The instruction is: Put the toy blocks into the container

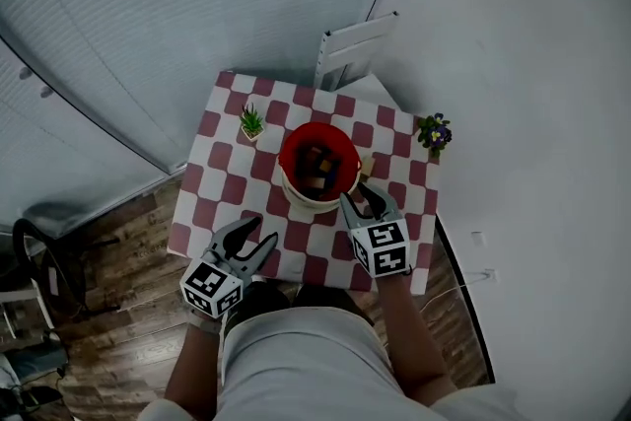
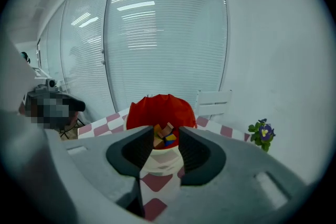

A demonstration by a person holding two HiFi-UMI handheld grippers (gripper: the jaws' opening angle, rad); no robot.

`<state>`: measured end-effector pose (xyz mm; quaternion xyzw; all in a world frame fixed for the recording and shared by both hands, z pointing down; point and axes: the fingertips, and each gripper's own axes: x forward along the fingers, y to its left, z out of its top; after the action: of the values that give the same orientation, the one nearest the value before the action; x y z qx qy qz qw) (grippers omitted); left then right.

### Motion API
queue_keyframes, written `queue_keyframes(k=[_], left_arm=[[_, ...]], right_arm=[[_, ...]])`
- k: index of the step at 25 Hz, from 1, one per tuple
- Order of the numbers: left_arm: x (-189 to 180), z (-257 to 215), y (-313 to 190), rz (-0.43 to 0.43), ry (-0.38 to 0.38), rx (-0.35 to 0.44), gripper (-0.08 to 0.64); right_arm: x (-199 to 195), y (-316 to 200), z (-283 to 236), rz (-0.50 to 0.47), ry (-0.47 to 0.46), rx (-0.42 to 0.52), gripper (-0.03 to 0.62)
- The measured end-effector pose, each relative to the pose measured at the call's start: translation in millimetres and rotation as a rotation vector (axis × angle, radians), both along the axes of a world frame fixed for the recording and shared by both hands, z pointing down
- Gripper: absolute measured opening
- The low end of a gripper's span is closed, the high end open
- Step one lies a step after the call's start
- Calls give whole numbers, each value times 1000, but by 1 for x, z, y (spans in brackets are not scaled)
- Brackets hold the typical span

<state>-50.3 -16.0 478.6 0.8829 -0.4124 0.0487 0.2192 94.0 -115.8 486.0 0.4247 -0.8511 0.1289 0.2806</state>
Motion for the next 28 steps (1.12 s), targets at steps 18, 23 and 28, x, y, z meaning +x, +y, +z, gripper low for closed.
queue_keyframes(k=[18, 23, 28], left_arm=[[61, 31, 6, 244, -36, -88, 156], [67, 42, 12, 271, -52, -125, 156], [66, 49, 17, 269, -69, -152, 156]], right_arm=[[112, 76, 87, 308, 12, -173, 149], [117, 88, 118, 339, 17, -212, 149], [125, 91, 146, 377, 25, -239, 149]])
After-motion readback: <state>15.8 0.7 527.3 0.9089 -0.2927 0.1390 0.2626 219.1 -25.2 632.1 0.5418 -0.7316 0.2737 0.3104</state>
